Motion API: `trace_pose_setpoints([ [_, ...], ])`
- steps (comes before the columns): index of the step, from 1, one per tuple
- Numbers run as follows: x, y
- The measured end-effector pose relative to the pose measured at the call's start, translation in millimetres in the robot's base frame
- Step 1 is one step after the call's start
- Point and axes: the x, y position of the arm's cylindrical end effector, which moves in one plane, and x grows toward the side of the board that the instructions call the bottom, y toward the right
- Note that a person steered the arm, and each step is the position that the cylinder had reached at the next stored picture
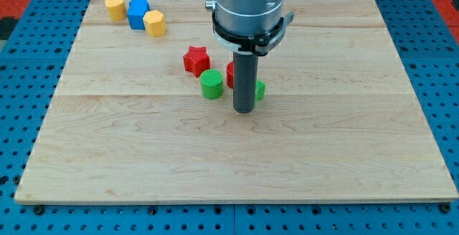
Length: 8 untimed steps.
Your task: Push the group of blocks right a bit
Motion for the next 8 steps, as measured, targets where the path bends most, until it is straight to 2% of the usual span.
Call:
trace_pose_setpoints([
  [2, 0, 3],
  [3, 17, 1],
  [6, 24, -52],
  [7, 23, -106],
  [8, -30, -189],
])
